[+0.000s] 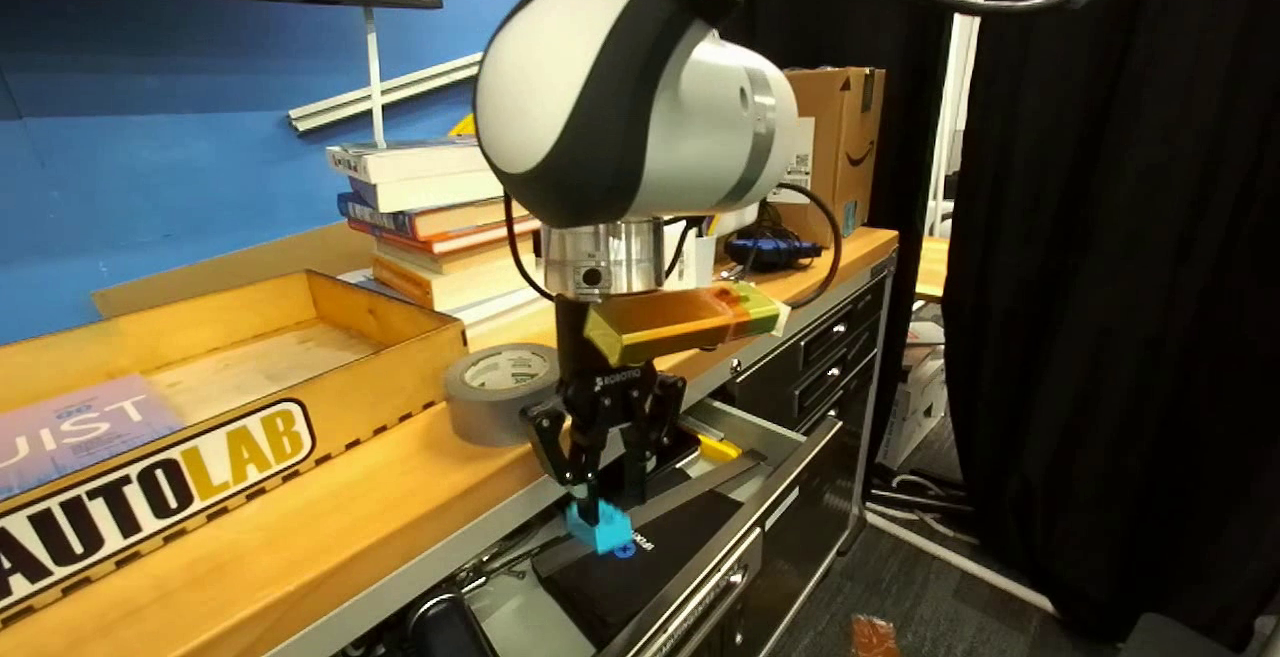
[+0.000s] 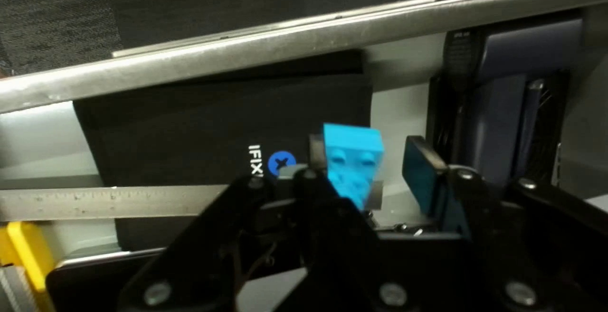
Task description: Put the blue object in the drawer, then close it
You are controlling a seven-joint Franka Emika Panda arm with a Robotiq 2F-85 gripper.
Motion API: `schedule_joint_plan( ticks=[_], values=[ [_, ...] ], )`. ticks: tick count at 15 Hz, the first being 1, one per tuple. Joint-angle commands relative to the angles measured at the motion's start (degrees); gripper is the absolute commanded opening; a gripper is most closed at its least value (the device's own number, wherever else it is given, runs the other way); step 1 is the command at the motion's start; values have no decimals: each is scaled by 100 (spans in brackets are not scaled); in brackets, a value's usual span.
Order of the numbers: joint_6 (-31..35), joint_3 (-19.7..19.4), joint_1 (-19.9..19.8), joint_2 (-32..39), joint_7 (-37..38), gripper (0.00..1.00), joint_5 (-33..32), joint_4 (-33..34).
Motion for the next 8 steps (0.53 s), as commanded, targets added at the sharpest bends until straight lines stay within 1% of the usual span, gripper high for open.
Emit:
schedule_joint_plan(
  ticks=[1,3,4,5,8],
  values=[
    [635,-33,-70,-380,126,81,175,-462],
    [576,-36,-87,-618,39,96,168,-673],
    [378,-39,-92,-747,-9,99,138,-762],
    [-152,-53,-110,-823,-344,100,305,-767],
    [-976,-109,-114,-794,-677,100,382,-766]
  ],
)
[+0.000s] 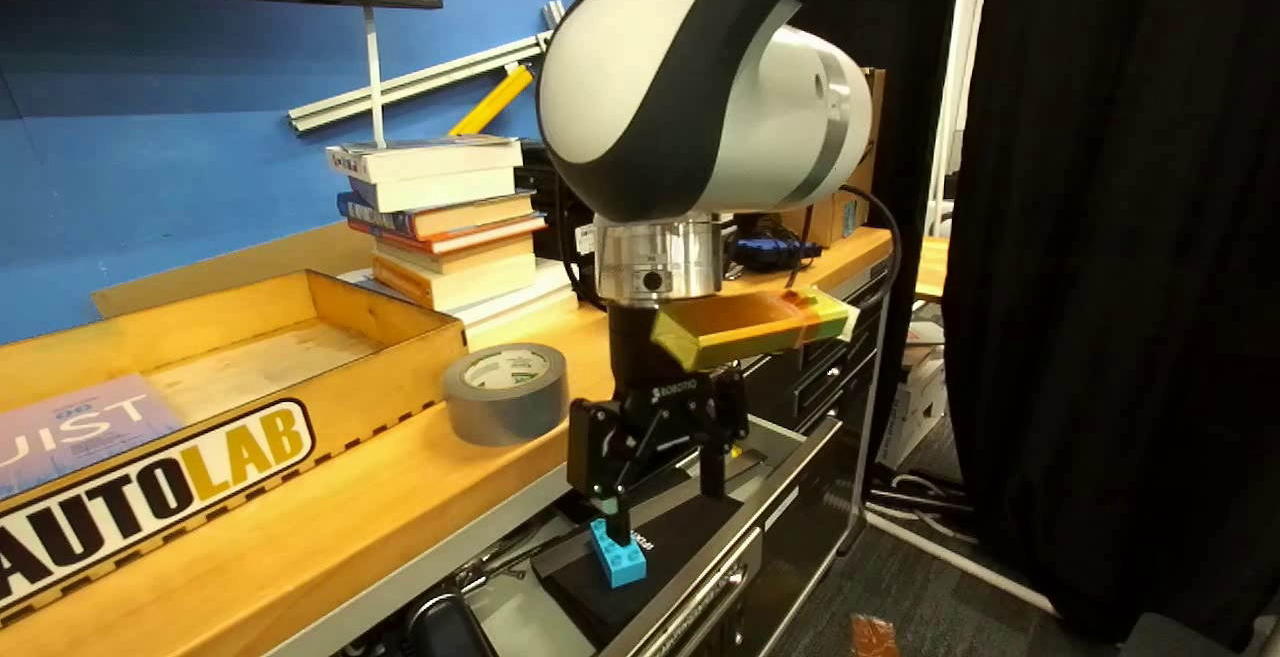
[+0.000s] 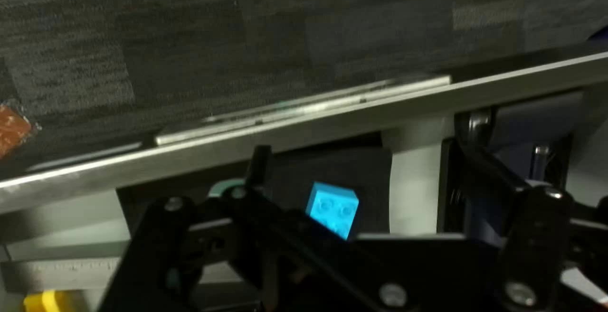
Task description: Put the blue object in the drawer, then close it
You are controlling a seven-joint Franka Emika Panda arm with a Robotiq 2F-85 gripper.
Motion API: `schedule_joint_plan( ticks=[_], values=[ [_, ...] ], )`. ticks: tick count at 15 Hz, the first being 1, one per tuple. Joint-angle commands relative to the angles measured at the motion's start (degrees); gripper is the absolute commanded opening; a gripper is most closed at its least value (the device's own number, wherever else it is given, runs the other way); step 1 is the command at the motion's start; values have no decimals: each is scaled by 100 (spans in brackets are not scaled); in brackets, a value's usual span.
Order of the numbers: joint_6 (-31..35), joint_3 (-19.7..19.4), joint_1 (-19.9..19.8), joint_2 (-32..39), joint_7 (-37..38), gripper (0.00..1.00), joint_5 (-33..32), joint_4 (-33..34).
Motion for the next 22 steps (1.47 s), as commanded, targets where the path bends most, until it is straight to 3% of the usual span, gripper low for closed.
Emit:
schedule_joint_plan(
  ticks=[1,7,12,20,22],
  values=[
    [-828,-71,-45,-113,-524,100,219,-81],
    [-904,-173,-173,1016,-558,100,128,118],
    [-706,-148,-241,1542,-503,100,118,136],
    [1598,-219,59,1668,1084,100,-293,-103],
    [2144,-319,208,1735,1654,100,-692,-108]
  ],
)
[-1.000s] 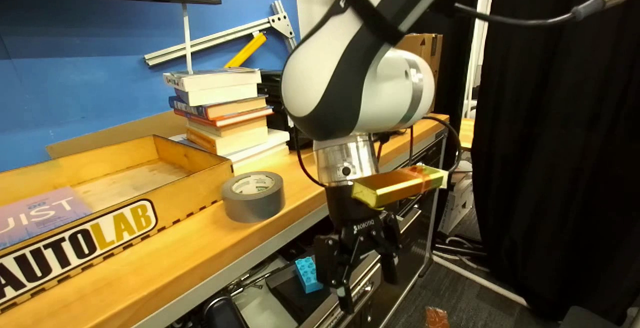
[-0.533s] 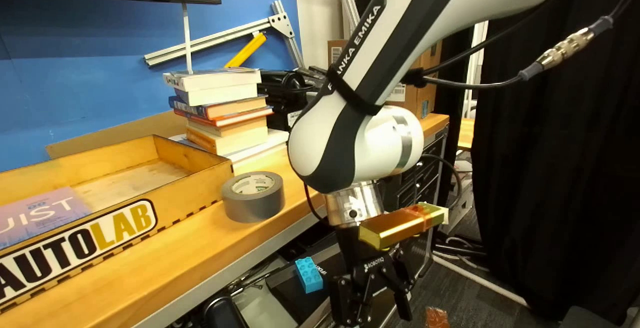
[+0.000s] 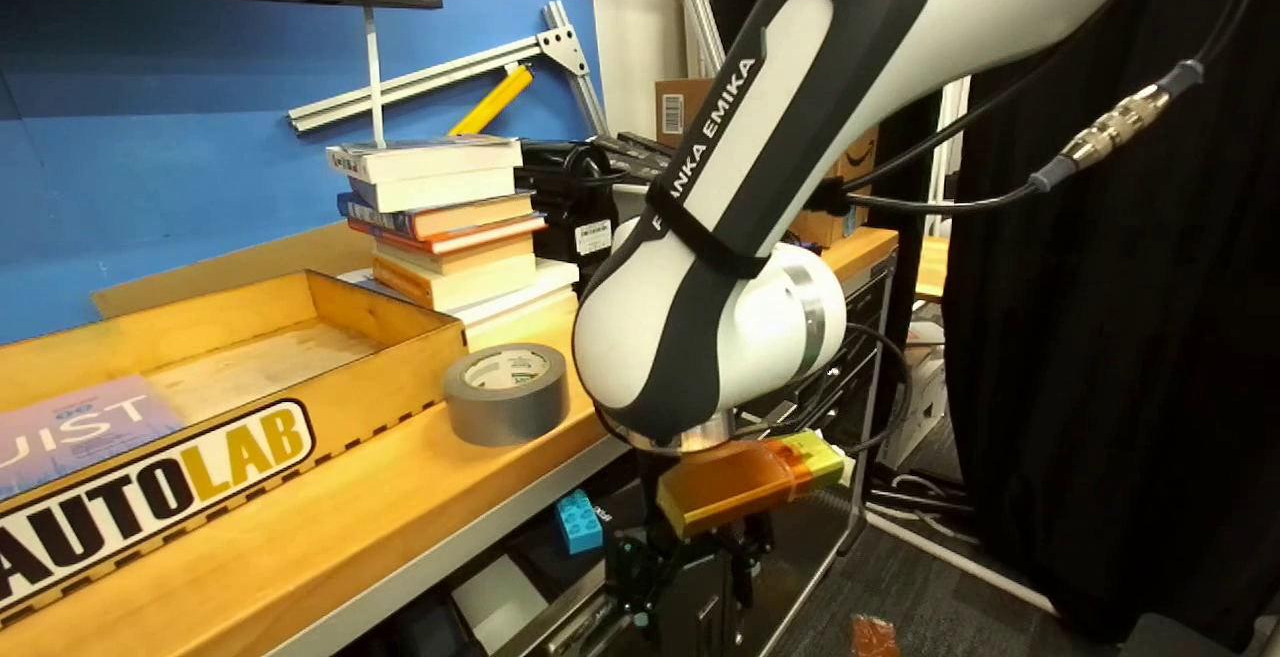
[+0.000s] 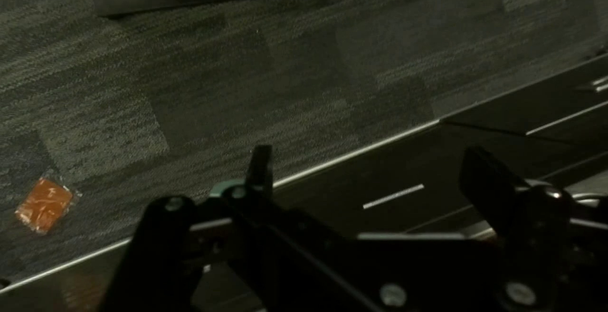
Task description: Put the blue object in the drawer, then close it
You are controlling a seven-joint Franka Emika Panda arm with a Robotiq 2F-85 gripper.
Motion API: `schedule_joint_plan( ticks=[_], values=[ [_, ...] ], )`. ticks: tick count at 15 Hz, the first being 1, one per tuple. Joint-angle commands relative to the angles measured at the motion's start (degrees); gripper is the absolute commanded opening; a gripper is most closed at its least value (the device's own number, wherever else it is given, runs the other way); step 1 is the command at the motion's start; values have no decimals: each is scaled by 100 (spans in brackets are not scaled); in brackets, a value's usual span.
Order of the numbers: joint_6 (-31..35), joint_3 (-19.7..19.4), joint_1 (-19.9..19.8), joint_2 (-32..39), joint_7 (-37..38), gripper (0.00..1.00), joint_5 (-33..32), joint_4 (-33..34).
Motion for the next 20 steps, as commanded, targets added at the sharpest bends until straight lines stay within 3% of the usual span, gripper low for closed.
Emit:
schedule_joint_plan(
  ticks=[1,3,6,9,11,14,16,17,20],
  values=[
    [974,-242,327,127,1126,100,-731,19],
    [1358,-530,607,207,1981,100,-1497,55],
    [1703,-1255,1221,317,3368,100,-2638,167],
    [1786,-1971,1846,432,4688,100,-3597,391],
    [1676,-2202,2129,525,5529,100,-4186,591],
    [1250,-1797,1908,507,6209,100,-4804,736],
    [1165,-1120,1394,161,5250,100,-4080,438],
    [1323,-983,1346,-14,4549,100,-3532,238],
    [1067,270,446,-775,3318,100,-2714,-97]
  ],
)
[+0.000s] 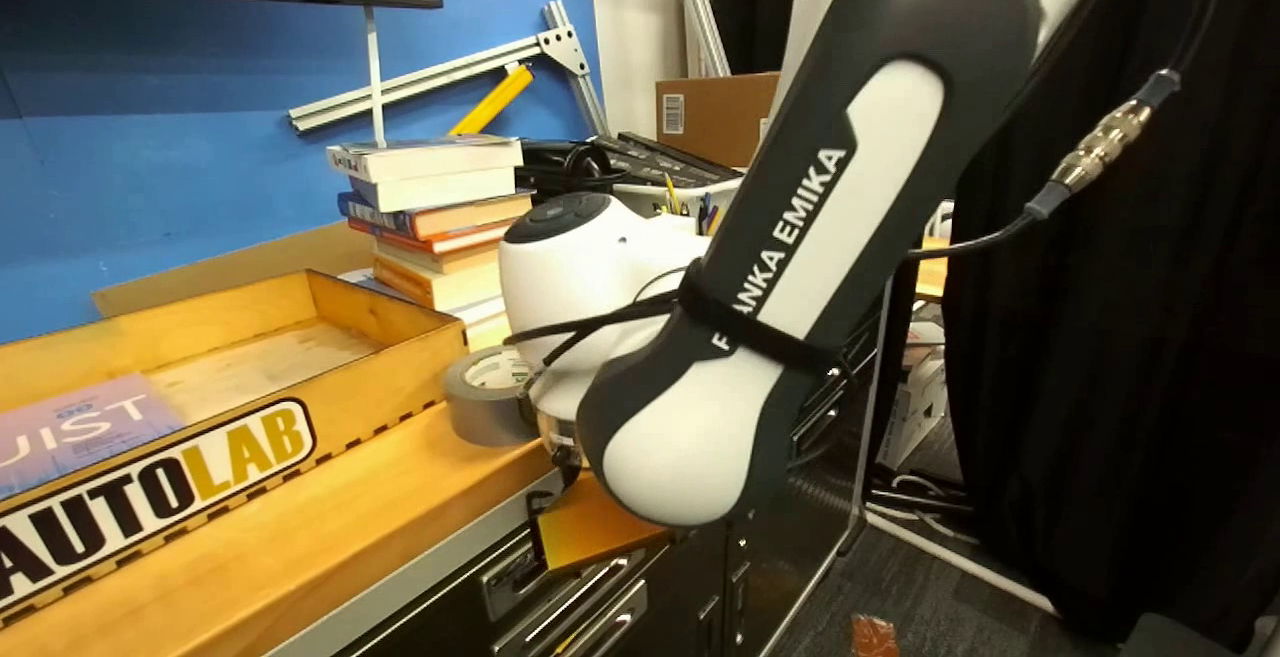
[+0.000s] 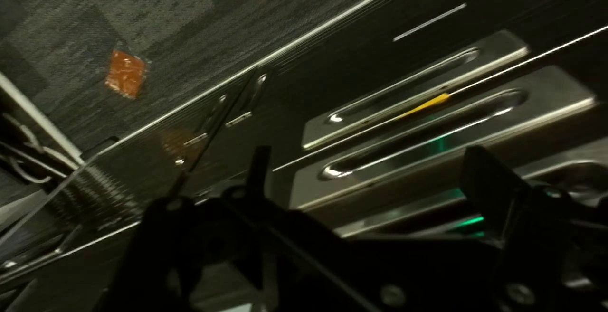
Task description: Put the blue object in the drawer, then close it
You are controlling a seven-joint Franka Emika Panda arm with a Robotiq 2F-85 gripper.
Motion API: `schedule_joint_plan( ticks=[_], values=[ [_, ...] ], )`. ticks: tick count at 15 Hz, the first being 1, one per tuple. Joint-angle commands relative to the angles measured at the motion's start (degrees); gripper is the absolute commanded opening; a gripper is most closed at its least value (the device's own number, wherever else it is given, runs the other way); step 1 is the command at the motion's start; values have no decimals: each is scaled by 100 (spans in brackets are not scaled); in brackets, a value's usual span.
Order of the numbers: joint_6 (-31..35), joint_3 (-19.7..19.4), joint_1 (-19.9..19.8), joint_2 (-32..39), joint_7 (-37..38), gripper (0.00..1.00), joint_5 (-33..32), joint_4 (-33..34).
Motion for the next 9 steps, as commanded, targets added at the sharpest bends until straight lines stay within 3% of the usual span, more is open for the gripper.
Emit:
schedule_joint_plan(
  ticks=[1,3,5,6,7,8,9],
  values=[
    [-330,1390,-1035,-1034,-1543,100,999,-412],
    [-802,2150,-1475,-1276,-2396,100,1706,-253],
    [-1561,2525,-1606,-1459,-3261,100,2418,161],
    [-1958,2593,-1598,-1533,-3678,100,2786,395],
    [-2360,2137,-1106,-1611,-4091,100,3148,652],
    [-1772,2080,-1078,-1441,-3381,100,2651,260],
    [-2063,2057,-1008,-1528,-3664,100,2878,444]
  ],
)
